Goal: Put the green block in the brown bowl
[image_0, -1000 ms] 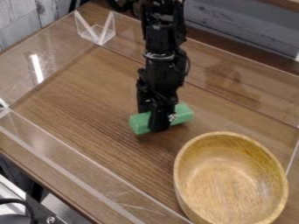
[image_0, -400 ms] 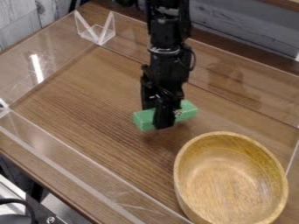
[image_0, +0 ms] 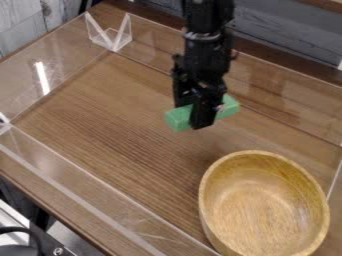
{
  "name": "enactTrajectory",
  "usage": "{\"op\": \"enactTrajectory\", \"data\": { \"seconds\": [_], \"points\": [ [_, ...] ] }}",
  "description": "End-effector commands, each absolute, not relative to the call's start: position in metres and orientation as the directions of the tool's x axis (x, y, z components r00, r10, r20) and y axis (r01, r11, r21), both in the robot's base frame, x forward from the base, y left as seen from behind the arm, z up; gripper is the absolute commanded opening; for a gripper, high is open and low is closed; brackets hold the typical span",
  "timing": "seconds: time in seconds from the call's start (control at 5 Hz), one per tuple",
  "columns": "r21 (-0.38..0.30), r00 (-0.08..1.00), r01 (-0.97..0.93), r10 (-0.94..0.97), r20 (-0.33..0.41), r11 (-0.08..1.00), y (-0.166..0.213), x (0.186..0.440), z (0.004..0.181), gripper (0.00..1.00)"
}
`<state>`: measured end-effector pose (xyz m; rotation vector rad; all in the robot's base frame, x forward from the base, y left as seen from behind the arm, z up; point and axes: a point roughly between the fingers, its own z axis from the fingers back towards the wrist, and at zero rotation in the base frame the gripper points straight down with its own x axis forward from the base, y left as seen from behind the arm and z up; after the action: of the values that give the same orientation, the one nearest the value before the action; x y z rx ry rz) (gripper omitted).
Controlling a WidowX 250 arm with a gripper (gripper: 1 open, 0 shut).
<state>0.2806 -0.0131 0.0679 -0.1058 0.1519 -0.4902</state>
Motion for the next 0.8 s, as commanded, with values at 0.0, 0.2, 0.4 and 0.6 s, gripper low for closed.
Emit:
{"op": "enactTrajectory", "data": {
  "seconds": [0.0, 0.2, 0.4, 0.6],
  "points": [
    [-0.062, 0.888, 0.459, -0.460, -0.017, 0.886, -0.025, 0.320, 0.106, 0.00],
    [-0.030, 0.889, 0.458, -0.458, 0.016, 0.888, -0.036, 0.357, 0.119, 0.00],
    [-0.007, 0.889, 0.455, -0.455, 0.050, 0.890, -0.042, 0.374, 0.128, 0.00],
    [0.006, 0.889, 0.454, -0.453, 0.069, 0.891, -0.047, 0.374, 0.128, 0.00]
  ]
}}
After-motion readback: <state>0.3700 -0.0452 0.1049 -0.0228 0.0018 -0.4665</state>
